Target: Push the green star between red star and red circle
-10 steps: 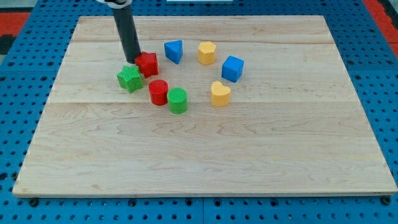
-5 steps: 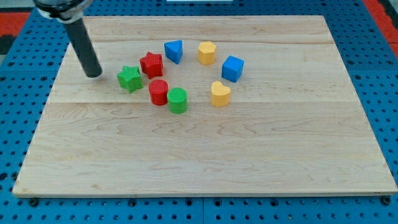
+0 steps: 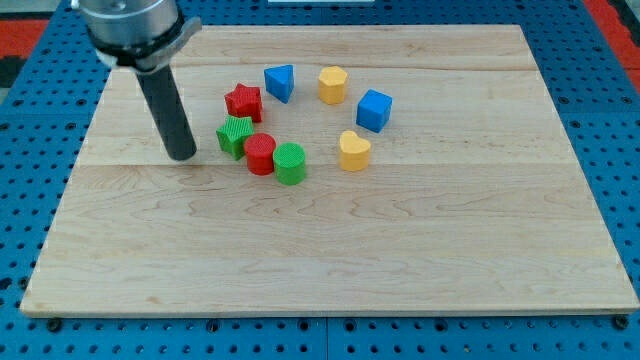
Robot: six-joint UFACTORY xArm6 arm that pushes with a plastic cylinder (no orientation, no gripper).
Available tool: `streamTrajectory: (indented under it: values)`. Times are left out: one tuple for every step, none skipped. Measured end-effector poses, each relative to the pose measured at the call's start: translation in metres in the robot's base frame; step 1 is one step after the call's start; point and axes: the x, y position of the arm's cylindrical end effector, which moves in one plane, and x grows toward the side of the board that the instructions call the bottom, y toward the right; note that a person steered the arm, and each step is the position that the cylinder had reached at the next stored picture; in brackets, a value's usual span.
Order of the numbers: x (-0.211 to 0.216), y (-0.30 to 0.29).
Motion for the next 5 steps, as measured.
streamTrajectory:
  values:
    - [0.022, 0.027]
    - [0.006, 0.036]
    - [-0.015, 0.038]
    - [-0.017, 0.039]
    - [-0.019, 0.041]
